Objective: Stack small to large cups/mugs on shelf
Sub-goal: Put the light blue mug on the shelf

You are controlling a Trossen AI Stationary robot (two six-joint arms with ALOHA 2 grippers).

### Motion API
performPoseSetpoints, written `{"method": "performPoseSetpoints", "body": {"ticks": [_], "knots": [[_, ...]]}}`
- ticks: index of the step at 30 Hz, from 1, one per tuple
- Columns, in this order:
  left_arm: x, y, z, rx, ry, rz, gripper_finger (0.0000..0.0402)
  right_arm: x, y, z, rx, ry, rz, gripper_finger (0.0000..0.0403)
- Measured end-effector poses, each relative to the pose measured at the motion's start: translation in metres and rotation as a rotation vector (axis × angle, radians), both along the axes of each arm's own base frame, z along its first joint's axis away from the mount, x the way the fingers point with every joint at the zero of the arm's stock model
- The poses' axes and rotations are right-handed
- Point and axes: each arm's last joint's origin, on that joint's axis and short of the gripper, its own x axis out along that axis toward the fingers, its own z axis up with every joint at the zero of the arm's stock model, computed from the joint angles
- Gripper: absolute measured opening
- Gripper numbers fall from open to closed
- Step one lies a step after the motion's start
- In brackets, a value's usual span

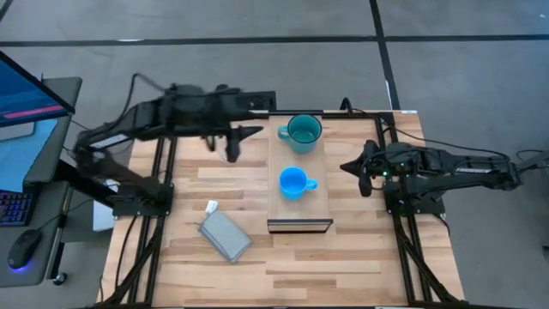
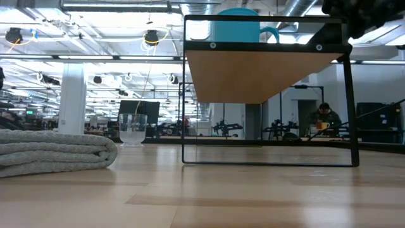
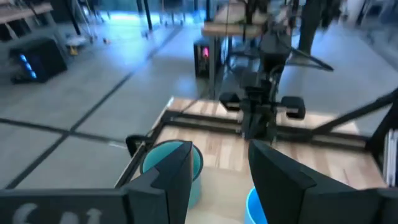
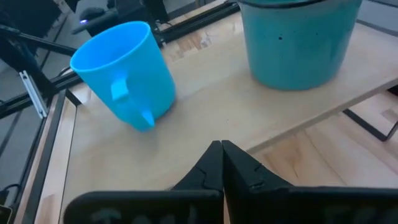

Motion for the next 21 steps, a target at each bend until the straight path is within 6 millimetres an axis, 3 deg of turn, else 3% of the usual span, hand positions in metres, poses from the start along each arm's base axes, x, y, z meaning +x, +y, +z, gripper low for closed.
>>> {"method": "performPoseSetpoints", "body": {"ticks": [11,21], "knots": [[-0.075,-0.008,-0.088,-0.086,-0.262,0.006,0.0148,0.003,0.002,0.012,0.033,-0.138,0.045,0.0023],[-0.096,-0.011,-0.130,-0.096,-0.209,0.009,0.0148,0.025,0.005,0.013,0.130,-0.180,0.154,0.0008]]}}
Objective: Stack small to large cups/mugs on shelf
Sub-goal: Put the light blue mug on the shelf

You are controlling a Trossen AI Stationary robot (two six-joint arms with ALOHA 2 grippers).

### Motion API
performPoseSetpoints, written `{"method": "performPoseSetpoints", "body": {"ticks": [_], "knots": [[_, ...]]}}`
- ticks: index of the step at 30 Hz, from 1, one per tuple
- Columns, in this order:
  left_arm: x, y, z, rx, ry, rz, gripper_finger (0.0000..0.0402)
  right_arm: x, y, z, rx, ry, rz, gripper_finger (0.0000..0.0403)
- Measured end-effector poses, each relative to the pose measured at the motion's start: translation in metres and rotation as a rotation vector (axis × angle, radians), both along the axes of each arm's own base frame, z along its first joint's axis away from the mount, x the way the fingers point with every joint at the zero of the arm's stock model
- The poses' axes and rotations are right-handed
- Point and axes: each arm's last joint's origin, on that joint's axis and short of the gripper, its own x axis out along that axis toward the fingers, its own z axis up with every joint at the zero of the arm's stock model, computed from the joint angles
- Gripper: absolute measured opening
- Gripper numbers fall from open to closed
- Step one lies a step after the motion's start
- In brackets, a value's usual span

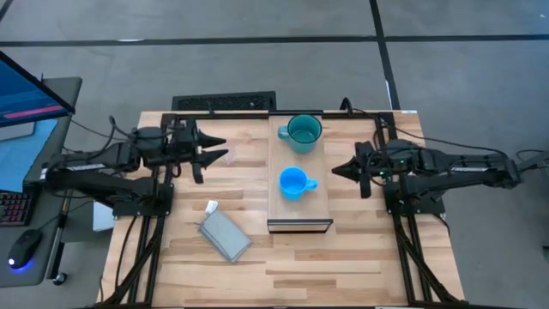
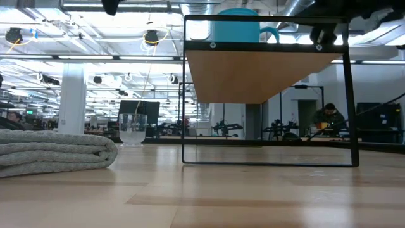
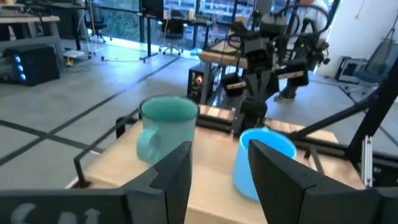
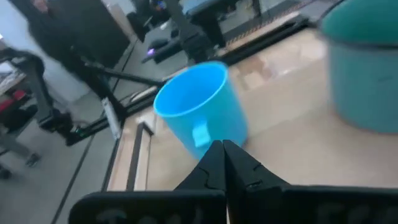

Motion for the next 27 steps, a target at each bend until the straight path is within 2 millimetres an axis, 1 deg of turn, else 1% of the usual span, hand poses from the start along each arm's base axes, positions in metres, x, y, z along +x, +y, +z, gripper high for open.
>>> {"method": "performPoseSetpoints", "body": {"ticks": [2,5,7,9,12,14,17,22,27], "knots": [[0.000,0.000,-0.007,-0.001,0.014,-0.001,0.0148,0.007,0.001,-0.002,0.011,0.004,0.036,0.0008],[0.002,0.000,-0.016,-0.002,0.039,0.005,0.0148,0.017,0.005,0.000,0.018,-0.026,0.105,0.0009],[0.002,0.001,-0.020,0.000,0.053,0.017,0.0148,0.021,0.009,0.007,0.004,-0.018,0.138,0.0009],[-0.001,0.001,-0.023,0.001,0.054,0.023,0.0148,0.025,0.013,0.017,-0.008,-0.009,0.165,0.0007],[-0.005,0.001,-0.025,0.001,0.044,0.028,0.0148,0.029,0.019,0.027,-0.018,0.057,0.203,0.0007],[-0.009,0.000,-0.026,0.003,0.040,0.028,0.0148,0.034,0.022,0.030,-0.018,0.112,0.215,0.0007],[-0.015,0.000,-0.022,0.009,0.008,0.028,0.0148,0.042,0.026,0.025,-0.020,0.201,0.215,0.0006],[-0.022,-0.001,-0.018,0.023,-0.013,0.027,0.0148,0.060,0.029,0.017,-0.020,0.263,0.214,0.0006],[-0.024,-0.001,-0.019,0.022,-0.008,0.027,0.0148,0.073,0.029,0.008,-0.033,0.315,0.185,0.0006]]}}
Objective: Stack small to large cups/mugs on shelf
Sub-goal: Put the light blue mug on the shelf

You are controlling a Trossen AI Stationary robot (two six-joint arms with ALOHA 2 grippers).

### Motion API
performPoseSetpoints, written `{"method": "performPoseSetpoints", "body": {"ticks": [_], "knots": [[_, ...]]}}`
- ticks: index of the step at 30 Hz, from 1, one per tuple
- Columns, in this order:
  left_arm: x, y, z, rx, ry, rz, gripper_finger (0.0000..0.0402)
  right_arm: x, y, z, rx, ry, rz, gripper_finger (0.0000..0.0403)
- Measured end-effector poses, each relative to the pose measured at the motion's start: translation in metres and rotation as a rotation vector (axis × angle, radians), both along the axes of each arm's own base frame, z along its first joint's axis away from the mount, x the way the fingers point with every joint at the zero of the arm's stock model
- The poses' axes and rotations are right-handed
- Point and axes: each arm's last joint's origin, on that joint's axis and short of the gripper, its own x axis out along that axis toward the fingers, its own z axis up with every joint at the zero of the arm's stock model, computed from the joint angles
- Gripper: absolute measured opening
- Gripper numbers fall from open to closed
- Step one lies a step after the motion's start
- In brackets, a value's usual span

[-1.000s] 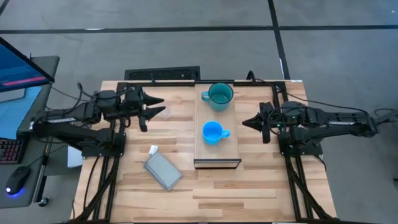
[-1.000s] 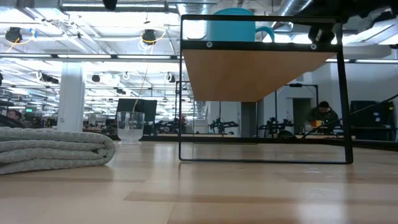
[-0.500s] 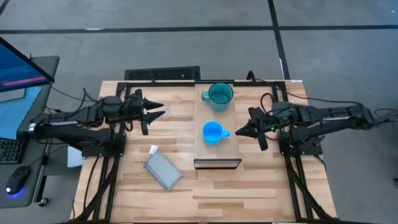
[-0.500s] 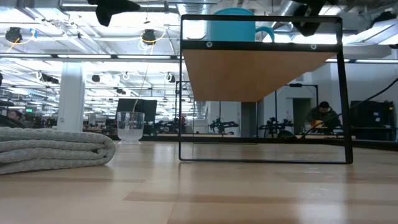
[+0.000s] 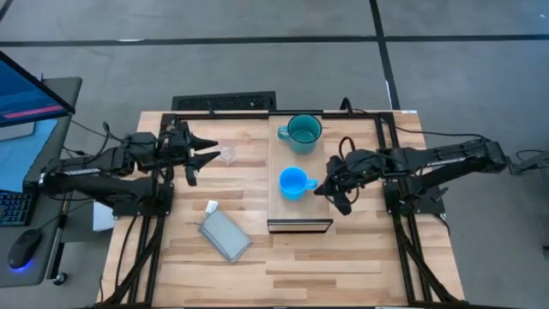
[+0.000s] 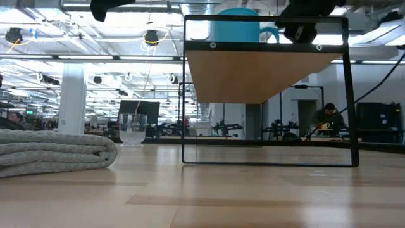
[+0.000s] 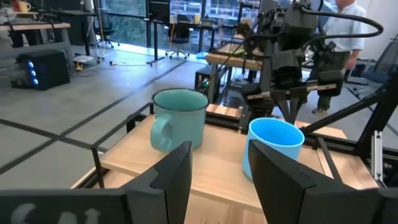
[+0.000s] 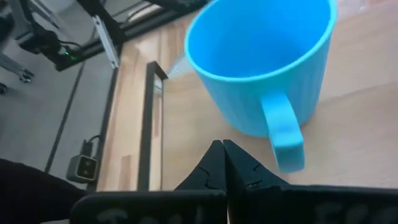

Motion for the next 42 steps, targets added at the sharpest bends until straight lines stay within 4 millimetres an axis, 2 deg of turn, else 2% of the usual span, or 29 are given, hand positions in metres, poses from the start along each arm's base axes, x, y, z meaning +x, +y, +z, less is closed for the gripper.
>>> {"method": "performPoseSetpoints", "body": {"ticks": [7,28,42], "knots": [[0.000,0.000,-0.005,-0.021,0.049,0.001,0.0148,0.008,-0.010,-0.009,-0.046,0.047,-0.092,0.0008],[-0.001,0.000,-0.007,-0.025,0.066,0.002,0.0148,0.007,-0.058,-0.009,-0.130,0.035,-0.241,0.0008],[-0.001,0.000,-0.007,-0.022,0.067,0.004,0.0148,0.010,-0.062,-0.003,-0.147,-0.041,-0.238,0.0008]]}}
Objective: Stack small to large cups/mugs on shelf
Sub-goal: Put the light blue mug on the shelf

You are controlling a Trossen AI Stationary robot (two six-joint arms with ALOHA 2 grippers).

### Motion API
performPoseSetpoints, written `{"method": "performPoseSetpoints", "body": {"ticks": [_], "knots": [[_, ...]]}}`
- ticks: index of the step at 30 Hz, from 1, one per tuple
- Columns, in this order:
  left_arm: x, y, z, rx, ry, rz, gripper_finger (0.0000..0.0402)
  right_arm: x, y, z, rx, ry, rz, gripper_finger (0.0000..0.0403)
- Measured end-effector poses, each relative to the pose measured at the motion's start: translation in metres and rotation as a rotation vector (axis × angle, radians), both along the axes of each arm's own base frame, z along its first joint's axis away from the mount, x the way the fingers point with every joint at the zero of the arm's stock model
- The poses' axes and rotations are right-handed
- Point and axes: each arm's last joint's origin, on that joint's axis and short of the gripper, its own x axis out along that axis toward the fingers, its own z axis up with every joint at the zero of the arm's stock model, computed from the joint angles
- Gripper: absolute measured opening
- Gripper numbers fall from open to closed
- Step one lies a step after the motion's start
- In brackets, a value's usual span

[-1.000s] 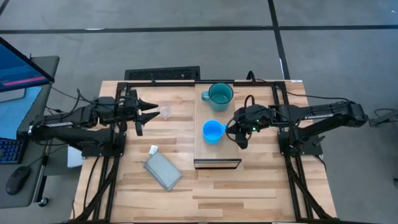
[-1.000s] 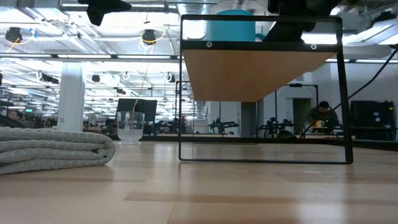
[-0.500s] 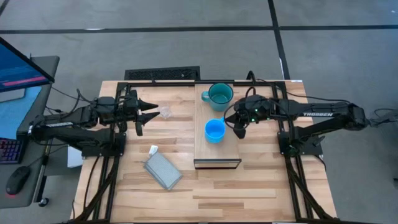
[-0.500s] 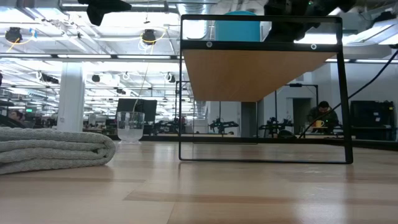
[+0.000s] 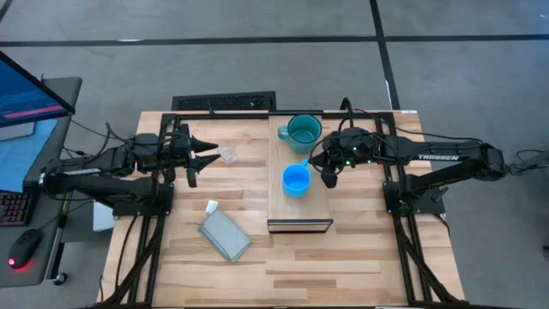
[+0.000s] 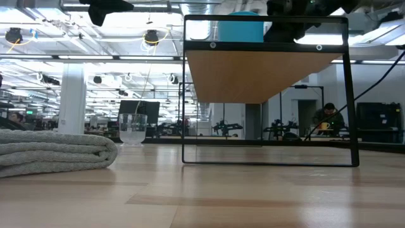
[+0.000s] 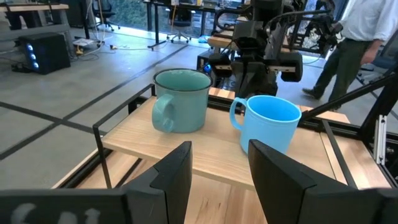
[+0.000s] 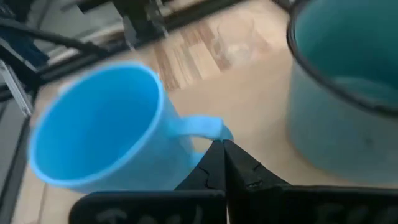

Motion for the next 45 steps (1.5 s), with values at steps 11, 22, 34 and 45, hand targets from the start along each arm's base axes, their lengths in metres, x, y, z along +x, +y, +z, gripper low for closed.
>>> {"method": "performPoseSetpoints", "body": {"ticks": [11,22,34,45], "knots": [[-0.001,0.000,-0.003,-0.003,0.033,0.001,0.0148,0.015,0.000,-0.005,0.033,-0.044,0.067,0.0008],[-0.001,0.001,-0.005,0.000,0.049,0.023,0.0148,0.056,-0.007,0.007,-0.049,0.025,0.132,0.0008],[-0.002,0.001,-0.009,0.006,0.098,0.038,0.0148,0.062,-0.004,0.033,-0.096,0.043,0.173,0.0008],[-0.002,0.001,-0.009,0.003,0.094,0.045,0.0148,0.027,0.027,0.125,-0.097,0.045,0.283,0.0008]]}}
